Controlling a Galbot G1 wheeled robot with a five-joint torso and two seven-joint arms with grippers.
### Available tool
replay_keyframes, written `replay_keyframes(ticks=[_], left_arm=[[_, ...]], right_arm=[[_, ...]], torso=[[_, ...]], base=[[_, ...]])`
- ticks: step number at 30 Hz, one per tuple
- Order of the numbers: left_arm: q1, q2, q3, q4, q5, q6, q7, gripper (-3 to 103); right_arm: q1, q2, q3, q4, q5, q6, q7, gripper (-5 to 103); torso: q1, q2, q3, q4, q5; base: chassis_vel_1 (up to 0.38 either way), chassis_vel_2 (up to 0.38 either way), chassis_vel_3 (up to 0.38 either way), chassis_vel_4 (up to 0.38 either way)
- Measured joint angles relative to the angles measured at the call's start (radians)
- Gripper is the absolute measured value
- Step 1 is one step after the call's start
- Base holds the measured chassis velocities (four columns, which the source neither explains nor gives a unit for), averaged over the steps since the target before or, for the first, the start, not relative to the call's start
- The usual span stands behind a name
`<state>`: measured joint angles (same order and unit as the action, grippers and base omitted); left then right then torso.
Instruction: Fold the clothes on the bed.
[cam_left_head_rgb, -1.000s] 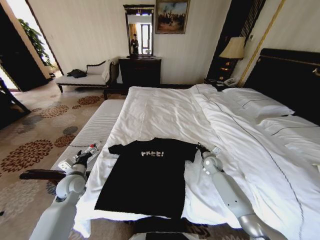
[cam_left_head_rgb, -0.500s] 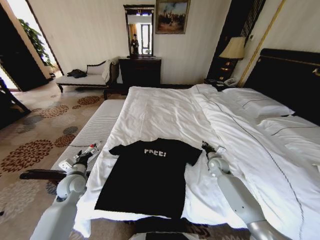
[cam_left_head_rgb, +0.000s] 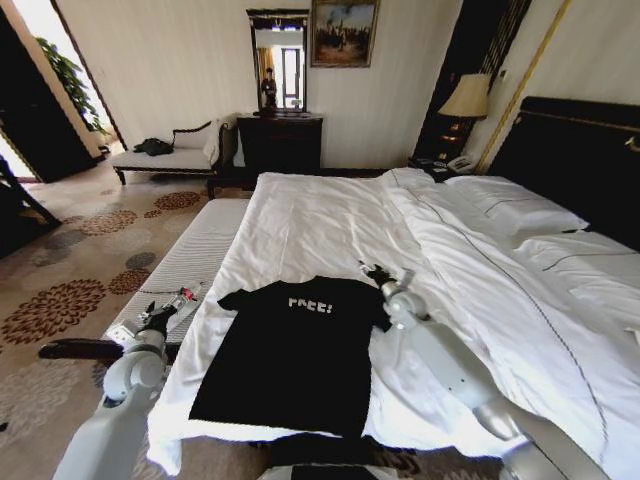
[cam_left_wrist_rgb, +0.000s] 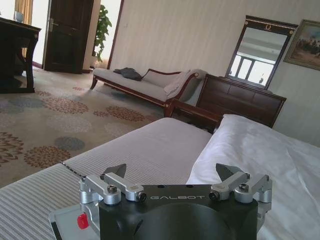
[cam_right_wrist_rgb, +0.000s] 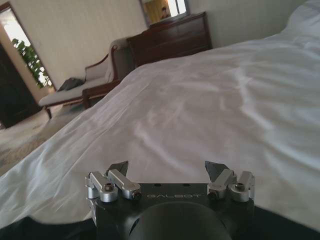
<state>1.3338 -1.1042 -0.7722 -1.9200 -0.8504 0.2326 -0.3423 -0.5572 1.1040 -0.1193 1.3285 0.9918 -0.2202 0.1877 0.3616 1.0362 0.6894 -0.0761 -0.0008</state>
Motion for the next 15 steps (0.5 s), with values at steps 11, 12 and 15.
replay_keyframes(ticks=[11, 12, 15], left_arm=[[0.063, -0.004, -0.050, -0.054, 0.007, -0.002, 0.001, 100], [0.064, -0.004, -0.052, -0.055, 0.007, -0.002, 0.001, 100], [0.065, -0.004, -0.053, -0.055, 0.007, -0.003, 0.001, 100]], right_arm=[[0.177, 0.237, -0.124, -0.198, 0.108, -0.176, 0.283, 100], [0.186, 0.250, -0.120, -0.223, 0.102, -0.182, 0.296, 100], [0.192, 0.261, -0.116, -0.251, 0.076, -0.187, 0.306, 100]], torso=[[0.000, 0.000, 0.000, 0.0003, -0.0001], [0.000, 0.000, 0.000, 0.0001, 0.0001], [0.000, 0.000, 0.000, 0.0002, 0.0001]], base=[[0.000, 0.000, 0.000, 0.000], [0.000, 0.000, 0.000, 0.000], [0.000, 0.000, 0.000, 0.000]])
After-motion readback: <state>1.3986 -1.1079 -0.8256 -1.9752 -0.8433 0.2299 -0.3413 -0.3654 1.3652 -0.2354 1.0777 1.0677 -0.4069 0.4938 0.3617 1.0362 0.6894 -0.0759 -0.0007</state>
